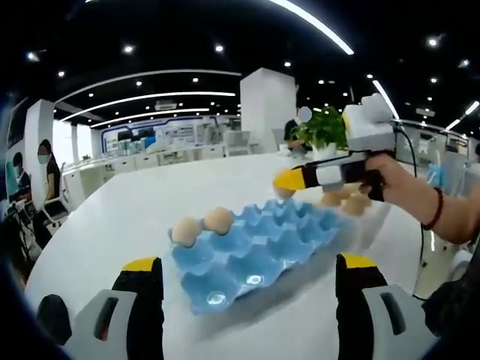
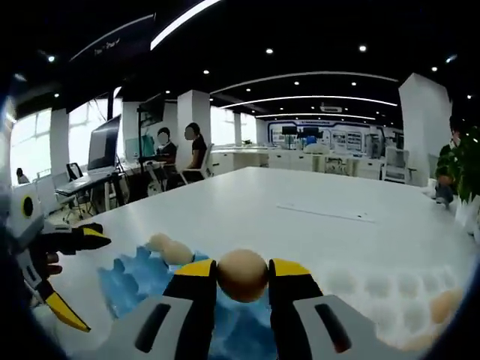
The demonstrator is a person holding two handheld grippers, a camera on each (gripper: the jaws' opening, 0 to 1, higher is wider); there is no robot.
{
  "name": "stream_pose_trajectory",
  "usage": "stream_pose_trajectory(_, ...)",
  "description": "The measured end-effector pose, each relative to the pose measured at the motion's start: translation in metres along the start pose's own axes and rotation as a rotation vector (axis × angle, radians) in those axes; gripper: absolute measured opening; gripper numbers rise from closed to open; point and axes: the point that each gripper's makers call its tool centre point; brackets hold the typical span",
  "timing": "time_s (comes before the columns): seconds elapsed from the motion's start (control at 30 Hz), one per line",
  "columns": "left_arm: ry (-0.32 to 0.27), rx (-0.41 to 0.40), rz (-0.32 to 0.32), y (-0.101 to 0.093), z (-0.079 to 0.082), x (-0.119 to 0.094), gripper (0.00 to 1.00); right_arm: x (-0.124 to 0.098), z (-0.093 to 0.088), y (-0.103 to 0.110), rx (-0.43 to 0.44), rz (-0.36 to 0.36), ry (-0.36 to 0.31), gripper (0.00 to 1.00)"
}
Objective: Place the egg into an empty slot of the egg tray after lifting it from the table, then release the egg inside the slot.
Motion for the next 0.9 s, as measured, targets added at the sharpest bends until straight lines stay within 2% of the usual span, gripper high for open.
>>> stream_pose_trajectory(0.17, 0.0, 0.002, -0.001, -0.003, 0.0, -0.001, 0.97, 0.009, 0.001, 0.012, -0.053, 0.031, -0.013, 0.28)
stream_pose_trajectory(0.47, 0.004, 0.005, -0.005, -0.006, -0.001, 0.0, 0.98, 0.023, 0.0, 0.031, -0.024, 0.091, -0.02, 0.28)
stream_pose_trajectory(0.63, 0.011, 0.009, -0.012, -0.007, -0.002, 0.001, 0.97, 0.032, -0.002, 0.038, -0.039, 0.107, -0.019, 0.28)
stream_pose_trajectory(0.9, 0.016, 0.006, 0.008, 0.004, -0.004, -0.002, 0.97, 0.036, -0.01, 0.044, -0.045, 0.123, -0.008, 0.28)
Point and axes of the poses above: the point that each gripper's makers call its tool centre point, and the gripper's own axes: x roughly forward along the fingers, y roughly to its left, z roughly out of its top, and after that the axes turned 4 degrees about x, right-handed
